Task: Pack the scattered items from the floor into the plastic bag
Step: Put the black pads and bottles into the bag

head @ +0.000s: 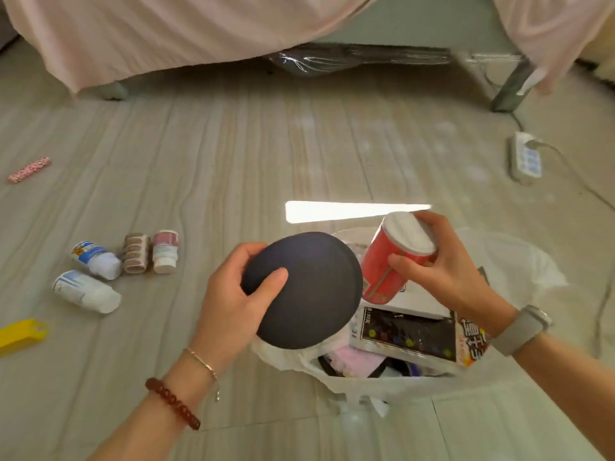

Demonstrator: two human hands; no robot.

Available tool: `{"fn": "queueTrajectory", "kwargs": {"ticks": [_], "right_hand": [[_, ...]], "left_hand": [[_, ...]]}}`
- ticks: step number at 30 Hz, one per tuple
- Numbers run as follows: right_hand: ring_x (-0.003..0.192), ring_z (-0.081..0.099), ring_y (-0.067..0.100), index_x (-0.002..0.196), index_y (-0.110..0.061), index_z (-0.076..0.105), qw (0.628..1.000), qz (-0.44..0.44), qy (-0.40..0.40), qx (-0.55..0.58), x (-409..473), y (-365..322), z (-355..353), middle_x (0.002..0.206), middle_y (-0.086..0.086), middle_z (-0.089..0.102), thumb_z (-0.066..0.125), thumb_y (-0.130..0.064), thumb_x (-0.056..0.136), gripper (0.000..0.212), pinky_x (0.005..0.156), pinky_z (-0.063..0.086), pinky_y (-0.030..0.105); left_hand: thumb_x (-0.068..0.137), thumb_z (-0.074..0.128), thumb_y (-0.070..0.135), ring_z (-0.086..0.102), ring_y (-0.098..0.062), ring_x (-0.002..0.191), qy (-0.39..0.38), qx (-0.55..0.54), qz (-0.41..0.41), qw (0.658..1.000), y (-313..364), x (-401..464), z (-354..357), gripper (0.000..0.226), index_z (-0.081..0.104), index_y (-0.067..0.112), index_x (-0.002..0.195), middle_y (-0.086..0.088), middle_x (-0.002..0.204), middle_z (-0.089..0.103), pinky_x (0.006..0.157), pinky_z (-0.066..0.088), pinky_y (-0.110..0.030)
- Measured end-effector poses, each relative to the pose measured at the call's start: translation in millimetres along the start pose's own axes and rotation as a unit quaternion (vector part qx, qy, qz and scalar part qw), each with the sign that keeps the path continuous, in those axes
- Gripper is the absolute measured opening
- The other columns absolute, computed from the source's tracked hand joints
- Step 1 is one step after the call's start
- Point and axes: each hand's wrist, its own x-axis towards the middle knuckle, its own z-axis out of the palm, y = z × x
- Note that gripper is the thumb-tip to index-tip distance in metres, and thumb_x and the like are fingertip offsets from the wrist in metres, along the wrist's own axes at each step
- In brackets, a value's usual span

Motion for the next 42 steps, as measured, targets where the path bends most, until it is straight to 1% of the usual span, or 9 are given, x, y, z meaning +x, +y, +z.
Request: {"fn": "queueTrajectory", "kwargs": {"ticks": [6,10,13,15,18,21,25,32,42], "right_hand": [[0.099,0.043,0.008,0.13,-0.016,0.029,0.983,-0.087,-0.027,-0.162,7,20,22,0.117,-0.004,0.042,0.077,-0.031,0.07,0.077,0.074,0.037,0.004],[0.109,0.057,0.031,0.124,-0.014,0.033,0.898,-0.209,-0.055,-0.384,40,39,47,0.122,0.014,0.056,0.081,-0.033,0.062,0.08,0.09,0.048,0.044],[0.126,0.044,0.037,0.124,-0.007,0.044,0.851,-0.184,-0.067,-0.488,58,51,50,0.131,0.016,0.05,0.076,-0.04,0.065,0.075,0.105,0.028,0.057],[0.141,0.015,0.035,0.135,-0.008,0.032,0.854,-0.145,-0.096,-0.491,60,60,50,0.151,0.014,0.023,0.063,-0.047,0.076,0.078,0.113,0.008,0.055],[0.141,0.01,0.034,0.139,-0.013,0.019,0.873,-0.086,-0.124,-0.464,58,66,49,0.156,0.011,0.0,0.057,-0.053,0.079,0.082,0.114,0.014,0.052],[0.123,0.042,0.031,0.137,-0.014,0.021,0.901,-0.047,-0.122,-0.415,58,62,46,0.153,0.011,0.012,0.059,-0.049,0.08,0.077,0.097,0.042,0.044],[0.115,0.048,0.027,0.134,-0.012,0.028,0.888,-0.07,-0.082,-0.447,60,65,43,0.133,0.008,0.046,0.056,-0.051,0.081,0.071,0.094,0.037,0.04],[0.122,0.04,0.025,0.141,-0.02,0.024,0.91,-0.083,-0.137,-0.382,52,65,50,0.141,0.005,0.034,0.063,-0.035,0.081,0.073,0.097,0.038,0.04],[0.133,0.033,0.018,0.143,-0.025,0.023,0.948,-0.11,-0.191,-0.23,34,30,62,0.145,0.0,0.038,0.054,-0.032,0.09,0.062,0.109,0.028,0.036]], "left_hand": [[0.078,0.068,0.015,0.054,0.016,0.081,0.013,0.16,0.074,0.984,-12,-7,37,0.03,0.048,0.038,0.084,0.025,0.082,0.056,0.064,0.043,-0.001],[0.08,0.064,0.015,0.053,0.011,0.08,0.045,0.216,0.08,0.972,-20,1,35,0.018,0.052,0.024,0.091,0.019,0.089,0.055,0.069,0.039,-0.001],[0.086,0.058,0.021,0.039,-0.005,0.117,-0.008,0.281,0.046,0.959,-30,16,39,0.01,0.049,0.024,0.09,0.012,0.125,0.042,0.096,0.031,-0.018],[0.089,0.052,0.023,0.031,-0.018,0.132,-0.07,0.283,-0.034,0.956,-36,29,42,0.006,0.047,0.024,0.092,0.003,0.139,0.037,0.104,0.03,-0.035],[0.093,0.045,0.022,0.052,-0.028,0.108,-0.148,0.144,-0.133,0.969,-34,48,43,0.007,0.043,0.027,0.089,-0.003,0.108,0.052,0.073,0.048,-0.028],[0.095,0.04,0.025,0.051,-0.022,0.097,-0.152,0.155,-0.131,0.967,-32,61,38,0.002,0.04,0.027,0.095,0.0,0.102,0.05,0.064,0.043,-0.023],[0.096,0.035,0.03,0.048,-0.021,0.098,-0.167,0.204,-0.134,0.955,-33,64,34,0.009,0.033,0.028,0.106,-0.001,0.11,0.045,0.063,0.042,-0.025],[0.097,0.032,0.029,0.052,-0.024,0.099,-0.148,0.18,-0.103,0.967,-29,58,35,0.011,0.029,0.029,0.107,-0.003,0.11,0.047,0.082,0.048,-0.038],[0.089,0.052,0.015,0.049,-0.002,0.088,-0.071,0.139,0.013,0.988,-43,40,44,0.012,0.047,0.023,0.097,0.008,0.096,0.052,0.073,0.041,-0.014]]}}
